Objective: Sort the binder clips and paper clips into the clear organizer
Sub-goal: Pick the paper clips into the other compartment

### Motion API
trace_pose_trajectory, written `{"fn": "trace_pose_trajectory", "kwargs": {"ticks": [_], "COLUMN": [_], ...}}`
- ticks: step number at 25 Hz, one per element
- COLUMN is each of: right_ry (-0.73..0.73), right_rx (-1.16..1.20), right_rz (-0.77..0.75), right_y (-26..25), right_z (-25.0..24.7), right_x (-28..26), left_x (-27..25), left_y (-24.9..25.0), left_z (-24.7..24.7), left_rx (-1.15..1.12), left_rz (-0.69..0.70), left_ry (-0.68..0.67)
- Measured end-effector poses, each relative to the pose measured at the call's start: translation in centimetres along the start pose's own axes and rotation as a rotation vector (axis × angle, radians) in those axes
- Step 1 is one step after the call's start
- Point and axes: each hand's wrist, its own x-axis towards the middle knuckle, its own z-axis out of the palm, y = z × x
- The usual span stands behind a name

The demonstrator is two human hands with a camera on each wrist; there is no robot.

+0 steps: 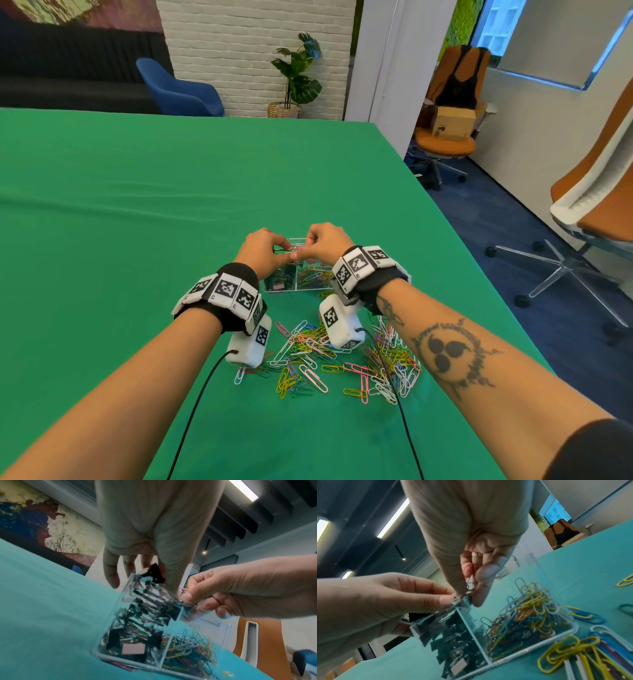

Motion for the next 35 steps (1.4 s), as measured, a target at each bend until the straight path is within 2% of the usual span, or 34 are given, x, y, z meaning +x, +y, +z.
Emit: {"fn": "trace_pose_trajectory", "kwargs": {"ticks": [4,10,14,19,24,30,35], "right_ry": [0.084,0.043,0.066,0.060,-0.065,-0.020,-0.051], "right_rx": [0.054,0.200,0.140,-0.104,0.130,0.330,0.491], "right_rz": [0.004,0.022,-0.022,-0.084,0.028,0.056,0.067], "right_y": [0.5,1.4,1.6,0.9,1.6,2.1,2.7], "right_z": [0.6,0.1,0.1,-1.9,-2.0,-1.0,-1.8], "right_x": [0.0,-0.2,0.0,-0.2,0.0,0.0,-0.2], "left_x": [0.0,-0.2,-0.2,-0.4,-0.7,-0.4,-0.5], "left_y": [0.0,0.5,0.9,1.3,1.2,1.2,1.2], "left_z": [0.1,0.6,0.4,0.6,1.2,1.2,1.2], "left_rx": [0.029,-0.005,-0.063,-0.184,-0.189,-0.167,-0.176], "left_rz": [-0.008,-0.017,-0.034,-0.073,-0.046,-0.058,-0.056], "left_ry": [0.012,0.027,0.011,0.048,0.102,0.122,0.153]}}
